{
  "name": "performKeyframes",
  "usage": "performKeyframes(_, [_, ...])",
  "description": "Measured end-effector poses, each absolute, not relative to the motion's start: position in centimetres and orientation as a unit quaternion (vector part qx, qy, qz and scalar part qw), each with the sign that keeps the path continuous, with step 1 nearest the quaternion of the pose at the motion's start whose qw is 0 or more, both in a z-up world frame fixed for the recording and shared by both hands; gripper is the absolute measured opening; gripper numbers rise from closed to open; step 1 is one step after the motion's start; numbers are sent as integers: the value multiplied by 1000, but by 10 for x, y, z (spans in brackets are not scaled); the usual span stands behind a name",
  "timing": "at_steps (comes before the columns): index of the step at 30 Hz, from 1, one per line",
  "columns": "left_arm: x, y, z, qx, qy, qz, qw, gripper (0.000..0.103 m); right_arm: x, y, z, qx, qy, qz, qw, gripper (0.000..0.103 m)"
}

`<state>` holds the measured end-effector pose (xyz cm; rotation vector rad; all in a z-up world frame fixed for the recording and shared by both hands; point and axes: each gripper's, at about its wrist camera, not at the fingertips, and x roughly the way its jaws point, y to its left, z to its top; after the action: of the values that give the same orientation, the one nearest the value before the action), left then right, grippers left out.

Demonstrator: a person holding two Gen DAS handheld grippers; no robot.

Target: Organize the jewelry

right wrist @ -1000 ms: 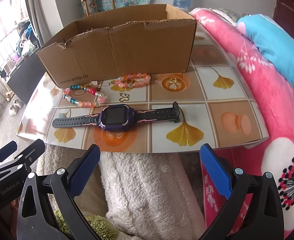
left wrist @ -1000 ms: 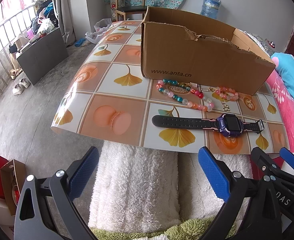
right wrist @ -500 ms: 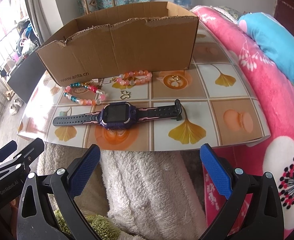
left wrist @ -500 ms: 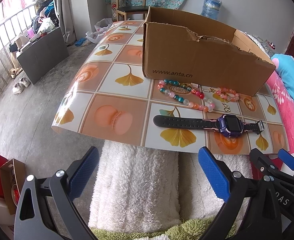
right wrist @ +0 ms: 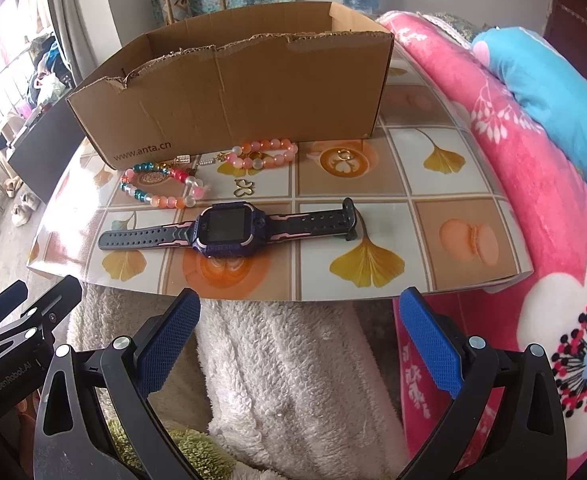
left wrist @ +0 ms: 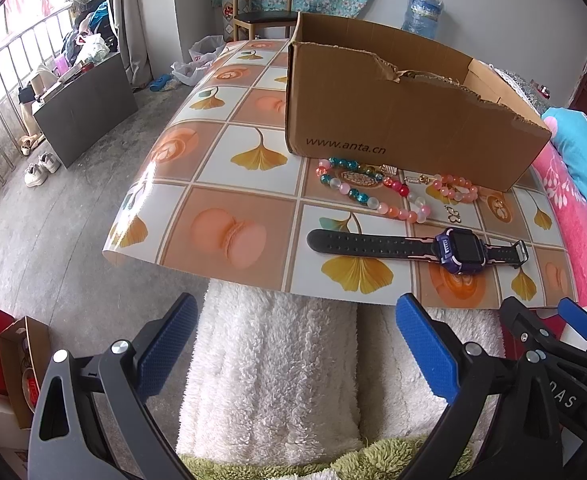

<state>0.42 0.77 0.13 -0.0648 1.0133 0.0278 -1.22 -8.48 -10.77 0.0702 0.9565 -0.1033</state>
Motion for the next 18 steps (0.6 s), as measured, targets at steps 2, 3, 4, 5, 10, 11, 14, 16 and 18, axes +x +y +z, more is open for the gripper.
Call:
performKeyframes(2, [4, 7, 1, -31, 485, 14, 874, 98, -12, -85, -108, 30, 460, -52, 886, 96])
performKeyframes(3, [4, 7, 1, -30, 485, 14, 874, 98, -12, -85, -108, 29, 460, -53, 886, 96])
performKeyframes(4, [4, 7, 1, -31, 485, 14, 874, 98, -12, -85, -108, 29, 461, -53, 886, 96])
performKeyframes(5, [4, 7, 1, -31, 485, 14, 874, 98, -11, -85, -108, 29, 461, -53, 885, 96])
performKeyframes(10, [4, 7, 1, -31, 485, 14, 874, 98, -9, -85, -107, 21, 461, -57, 886, 96])
performKeyframes(11, [4, 7, 0, -31, 485, 14, 874, 98, -9, -86, -107, 20, 460, -58, 886, 96])
performKeyframes(14, [5, 7, 1, -31, 484, 15, 874, 98, -7, -86, -106, 19, 460, -60, 886, 96])
performKeyframes(16, [5, 8, 1, -32, 485, 16, 874, 98, -5, -86, -106, 17, 460, -61, 886, 96])
performKeyframes(18, [7, 8, 1, -32, 484, 17, 874, 98, -3, -87, -105, 16, 460, -61, 886, 96])
